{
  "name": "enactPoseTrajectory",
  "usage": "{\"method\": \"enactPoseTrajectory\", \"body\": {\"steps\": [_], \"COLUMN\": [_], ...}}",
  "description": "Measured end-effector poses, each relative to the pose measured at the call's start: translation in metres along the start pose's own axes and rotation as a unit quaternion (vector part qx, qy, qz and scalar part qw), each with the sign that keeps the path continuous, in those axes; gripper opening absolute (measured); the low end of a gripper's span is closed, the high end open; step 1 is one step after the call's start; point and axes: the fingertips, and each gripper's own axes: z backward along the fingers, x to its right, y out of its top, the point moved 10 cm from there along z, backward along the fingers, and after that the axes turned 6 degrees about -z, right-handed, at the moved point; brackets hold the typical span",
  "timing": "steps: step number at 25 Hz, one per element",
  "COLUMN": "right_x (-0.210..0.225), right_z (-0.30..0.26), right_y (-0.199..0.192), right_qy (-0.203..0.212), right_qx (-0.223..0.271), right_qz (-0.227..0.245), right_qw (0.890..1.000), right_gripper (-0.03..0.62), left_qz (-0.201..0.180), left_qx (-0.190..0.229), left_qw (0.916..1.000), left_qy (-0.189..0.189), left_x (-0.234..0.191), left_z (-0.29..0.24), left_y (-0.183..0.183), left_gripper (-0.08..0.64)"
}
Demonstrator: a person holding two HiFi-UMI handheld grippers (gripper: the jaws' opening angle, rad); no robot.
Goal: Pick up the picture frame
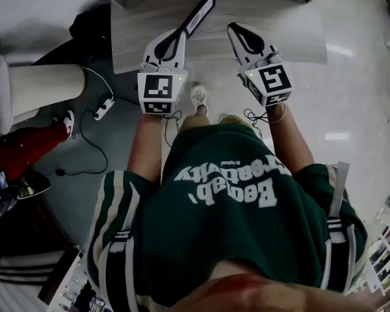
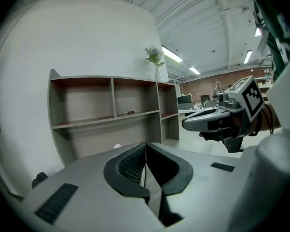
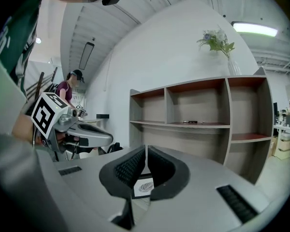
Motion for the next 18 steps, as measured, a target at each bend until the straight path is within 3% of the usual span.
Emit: {"method": "enactPoseTrajectory", "body": {"steps": [18], "right_x": [-0.003], "right_z": [-0.081], "right_y": [0.031], "right_qy": [-0.063], "right_qx": [-0.003], "right_qz": [0.007], "right_qw": [0.998], "right_gripper": [0.04], "left_qz": [-0.011], "left_qx": [0.026], "left_qw": [0.9972], "left_qy": [-0.069], "left_x": [-0.089], "left_z": [-0.061], "left_y": [0.007], "left_gripper": [0.02]}}
